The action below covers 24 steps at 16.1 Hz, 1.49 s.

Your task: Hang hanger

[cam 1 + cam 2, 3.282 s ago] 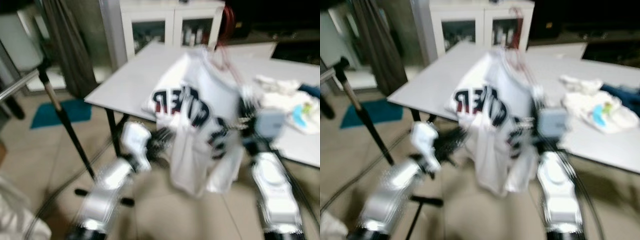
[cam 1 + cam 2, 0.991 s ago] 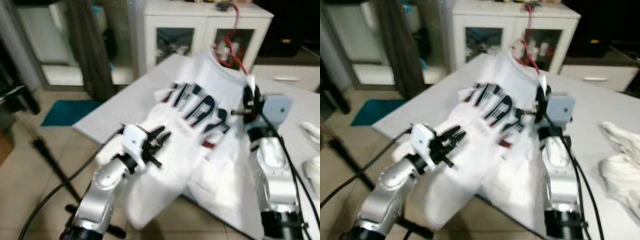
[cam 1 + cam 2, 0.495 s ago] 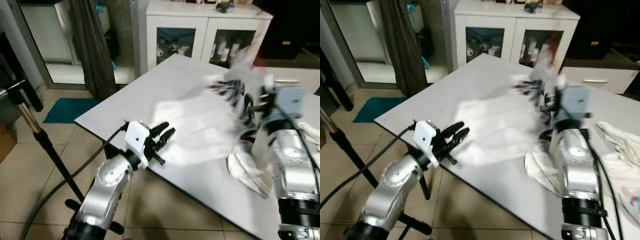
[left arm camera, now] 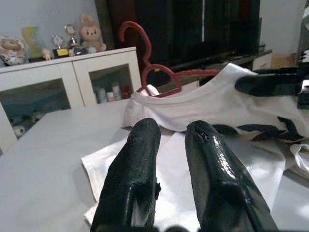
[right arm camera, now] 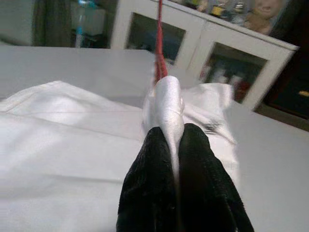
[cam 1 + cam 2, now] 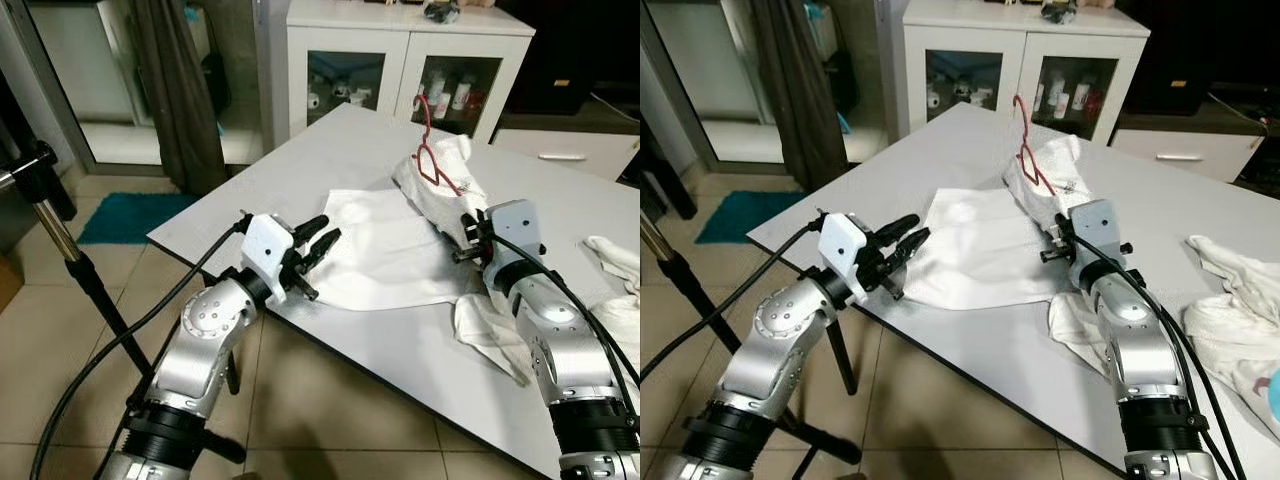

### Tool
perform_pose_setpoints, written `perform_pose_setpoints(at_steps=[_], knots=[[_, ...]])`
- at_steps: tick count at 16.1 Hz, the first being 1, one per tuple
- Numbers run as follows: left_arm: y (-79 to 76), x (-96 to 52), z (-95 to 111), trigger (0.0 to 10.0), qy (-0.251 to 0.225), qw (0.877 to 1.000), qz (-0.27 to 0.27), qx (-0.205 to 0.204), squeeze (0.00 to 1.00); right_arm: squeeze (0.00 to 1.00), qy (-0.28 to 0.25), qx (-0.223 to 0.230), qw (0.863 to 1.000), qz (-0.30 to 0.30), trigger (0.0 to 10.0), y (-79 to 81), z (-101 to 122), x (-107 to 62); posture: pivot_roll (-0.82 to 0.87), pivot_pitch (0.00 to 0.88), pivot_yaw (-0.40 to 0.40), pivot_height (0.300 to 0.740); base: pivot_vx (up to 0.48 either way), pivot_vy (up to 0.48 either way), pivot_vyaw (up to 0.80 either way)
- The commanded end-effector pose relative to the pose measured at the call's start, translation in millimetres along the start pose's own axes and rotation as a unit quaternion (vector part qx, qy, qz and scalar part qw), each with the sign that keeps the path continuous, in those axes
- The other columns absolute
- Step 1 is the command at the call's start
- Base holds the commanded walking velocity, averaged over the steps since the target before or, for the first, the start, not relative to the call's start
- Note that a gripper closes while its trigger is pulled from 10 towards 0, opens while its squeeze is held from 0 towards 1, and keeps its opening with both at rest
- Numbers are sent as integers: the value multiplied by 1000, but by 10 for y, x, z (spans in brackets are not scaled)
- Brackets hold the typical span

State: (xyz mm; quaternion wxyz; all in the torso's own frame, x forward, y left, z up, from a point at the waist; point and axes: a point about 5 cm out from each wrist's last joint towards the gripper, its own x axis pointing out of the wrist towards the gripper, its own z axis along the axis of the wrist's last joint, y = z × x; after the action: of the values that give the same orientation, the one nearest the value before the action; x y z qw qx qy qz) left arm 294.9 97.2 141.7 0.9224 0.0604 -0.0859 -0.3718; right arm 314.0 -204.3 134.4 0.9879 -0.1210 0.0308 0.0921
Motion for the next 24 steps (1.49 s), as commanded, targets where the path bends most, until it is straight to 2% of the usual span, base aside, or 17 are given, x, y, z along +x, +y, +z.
perform_pose_setpoints(at_steps=[1,2,5,7,9,11,14,16,17,18,20,21,24], knots=[[-30,32,17,10000,-2,1000,-16,9,0,0,-18,2,1000,21,10000,23,47,-25,36,0,-12,723,0,0,0],[-62,29,-12,10000,3,1000,-26,10,0,0,-40,6,998,55,10000,53,111,-55,34,0,-12,723,0,0,0],[-56,26,-51,10000,8,999,-30,12,0,0,-58,-41,986,153,10000,94,144,-222,29,0,-13,723,0,0,0],[-20,37,-52,10000,9,999,-27,16,0,0,-53,-56,983,165,10000,20,96,-292,25,0,-16,723,0,0,0],[-8,44,-59,10000,10,999,-26,18,0,0,-70,-39,981,178,10000,3,126,-344,24,0,-15,723,0,0,0],[-12,61,-70,10000,9,999,-26,20,0,0,-86,-20,973,212,10000,86,148,-407,24,0,-14,723,0,0,0],[4,80,-81,10000,7,999,-25,32,0,0,-108,6,964,244,10000,128,187,-461,26,0,-15,723,0,0,0],[17,90,-79,10000,7,998,-31,59,0,0,-126,38,952,275,10000,131,270,-526,27,0,-16,723,0,0,0],[23,94,-117,10000,16,995,-43,90,0,0,-115,24,952,282,10000,98,250,-536,26,0,-20,723,0,0,0],[25,95,-126,10000,18,994,-45,96,0,0,-112,20,953,280,10000,88,242,-533,26,0,-20,723,0,0,0],[1,114,-199,10000,38,982,-78,170,0,0,-112,18,956,270,10000,34,226,-517,30,0,-24,723,0,0,0],[13,142,-214,10000,41,979,-78,186,0,0,-116,18,958,263,10000,19,242,-505,30,0,-25,723,0,0,0],[103,285,-128,10000,19,979,-46,196,0,0,-127,25,961,246,10000,21,273,-462,29,0,-24,723,0,0,0]])
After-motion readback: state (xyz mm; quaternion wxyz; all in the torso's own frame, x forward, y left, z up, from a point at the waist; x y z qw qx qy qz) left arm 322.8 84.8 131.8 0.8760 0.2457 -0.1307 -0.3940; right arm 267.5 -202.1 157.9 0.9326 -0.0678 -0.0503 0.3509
